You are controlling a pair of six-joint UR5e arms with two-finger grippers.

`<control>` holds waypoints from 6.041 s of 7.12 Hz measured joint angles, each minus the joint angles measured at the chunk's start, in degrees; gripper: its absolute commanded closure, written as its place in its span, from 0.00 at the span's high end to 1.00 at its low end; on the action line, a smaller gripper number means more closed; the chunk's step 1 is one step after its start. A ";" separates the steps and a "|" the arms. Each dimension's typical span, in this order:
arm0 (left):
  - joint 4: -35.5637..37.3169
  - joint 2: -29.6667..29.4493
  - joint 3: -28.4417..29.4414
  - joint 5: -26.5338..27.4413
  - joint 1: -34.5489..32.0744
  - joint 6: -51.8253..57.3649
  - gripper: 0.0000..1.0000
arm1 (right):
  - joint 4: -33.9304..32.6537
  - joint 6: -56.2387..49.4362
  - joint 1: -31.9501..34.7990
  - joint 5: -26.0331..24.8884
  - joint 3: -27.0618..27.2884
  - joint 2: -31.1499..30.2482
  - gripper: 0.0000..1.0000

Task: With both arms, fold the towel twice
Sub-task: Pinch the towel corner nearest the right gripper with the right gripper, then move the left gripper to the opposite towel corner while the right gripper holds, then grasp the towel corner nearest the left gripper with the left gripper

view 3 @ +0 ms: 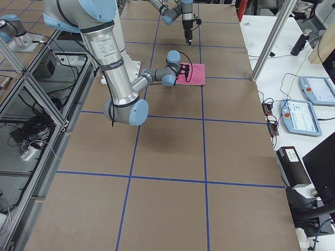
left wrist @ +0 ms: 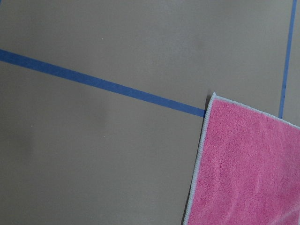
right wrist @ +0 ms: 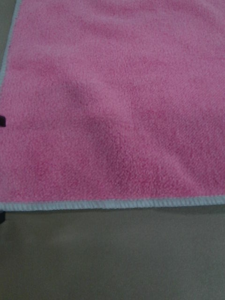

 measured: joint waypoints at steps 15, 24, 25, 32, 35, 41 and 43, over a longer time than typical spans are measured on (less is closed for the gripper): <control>0.00 0.12 0.37 0.00 0.00 0.18 1.00 | 0.19 1.42 -0.02 0.09 -0.37 0.04 0.00; 0.00 -0.66 0.26 0.43 0.43 -2.43 1.00 | 0.46 5.74 0.36 0.26 0.02 1.76 0.00; 0.04 -1.27 0.11 1.40 1.32 -4.06 1.00 | 0.69 5.81 0.63 0.28 0.15 1.88 0.00; 0.56 -4.65 1.28 11.25 12.69 -10.79 0.98 | 2.72 5.83 2.32 0.34 0.49 1.94 0.00; 0.53 -6.52 4.01 11.25 12.94 -10.73 0.93 | 2.72 5.83 2.51 0.35 0.51 1.94 0.00; 0.61 -6.79 5.41 11.25 13.32 -10.55 0.88 | 2.76 5.83 2.69 0.35 0.51 1.93 0.00; 0.62 -6.85 5.52 11.25 13.64 -10.57 0.83 | 2.78 5.83 2.75 0.35 0.51 1.93 0.00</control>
